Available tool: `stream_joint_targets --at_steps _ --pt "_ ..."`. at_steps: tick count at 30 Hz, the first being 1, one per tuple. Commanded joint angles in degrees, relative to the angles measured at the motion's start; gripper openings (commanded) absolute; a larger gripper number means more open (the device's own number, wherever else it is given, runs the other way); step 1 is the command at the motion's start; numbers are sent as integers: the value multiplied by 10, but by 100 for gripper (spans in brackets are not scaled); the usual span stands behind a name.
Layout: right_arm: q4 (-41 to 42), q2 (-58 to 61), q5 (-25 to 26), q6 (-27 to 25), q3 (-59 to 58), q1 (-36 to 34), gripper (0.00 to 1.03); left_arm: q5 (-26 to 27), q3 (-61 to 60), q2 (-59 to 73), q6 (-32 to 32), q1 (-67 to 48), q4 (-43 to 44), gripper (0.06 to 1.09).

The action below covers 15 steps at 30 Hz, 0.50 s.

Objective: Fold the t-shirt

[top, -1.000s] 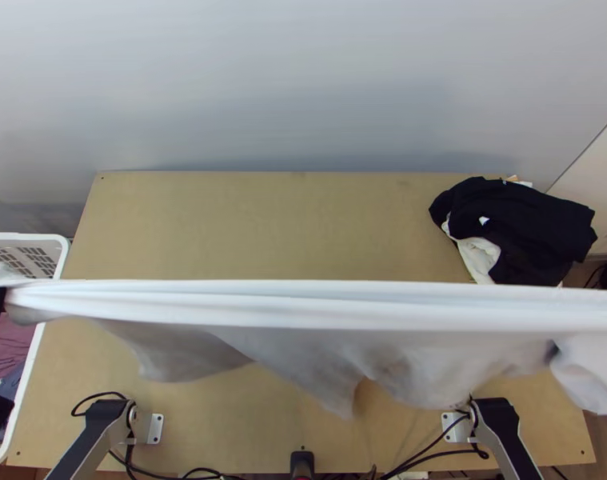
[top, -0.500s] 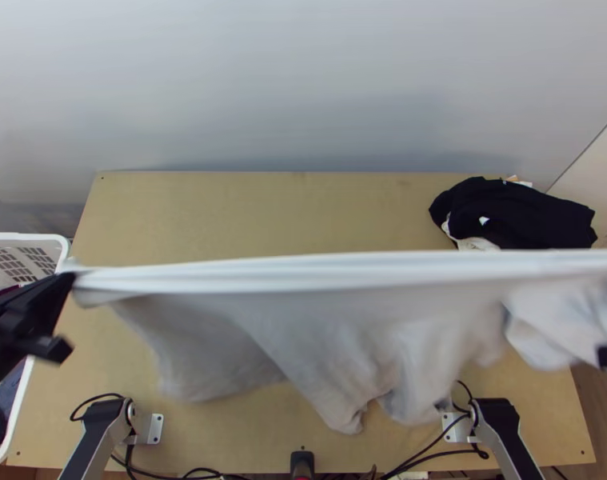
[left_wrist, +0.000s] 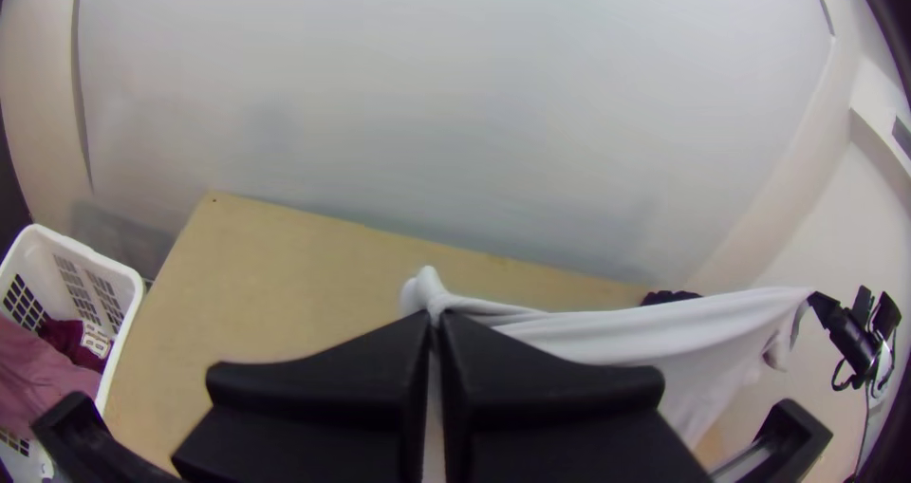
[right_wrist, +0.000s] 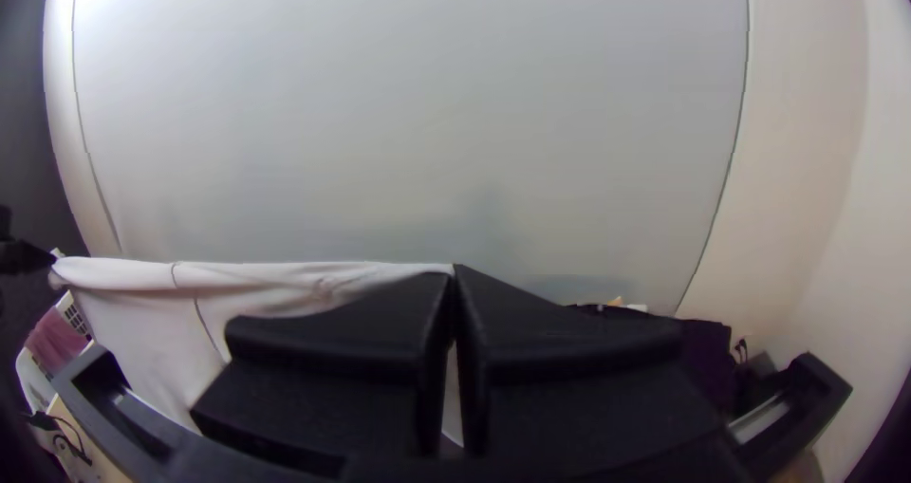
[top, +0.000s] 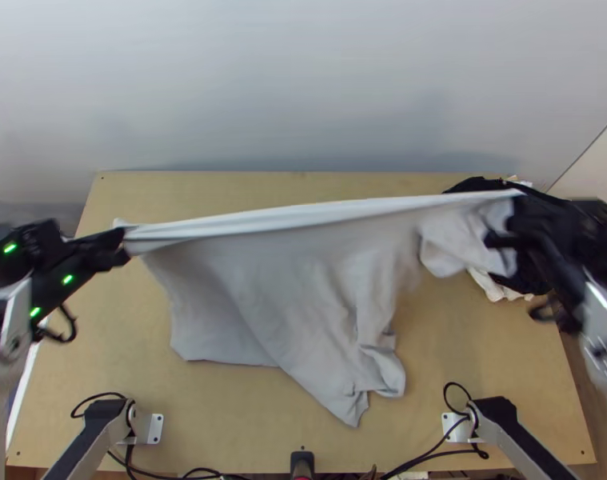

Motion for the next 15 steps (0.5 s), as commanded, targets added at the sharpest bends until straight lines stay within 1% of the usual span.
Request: stream_joint_targets --at_steps 1,5,9,11,15 --pt "83 167 -4 37 -9 23 3 -59 -61 105 -41 -72 137 10" --pt "107 287 -6 50 58 23 3 -68 -26 211 -56 -77 187 10" --pt "110 406 -11 71 138 23 3 -72 27 318 -83 -67 215 10" --pt "111 457 -12 83 176 23 3 -85 45 364 -94 -65 243 10" --pt "111 545 -12 106 237 24 3 -97 86 446 -113 -62 265 10"
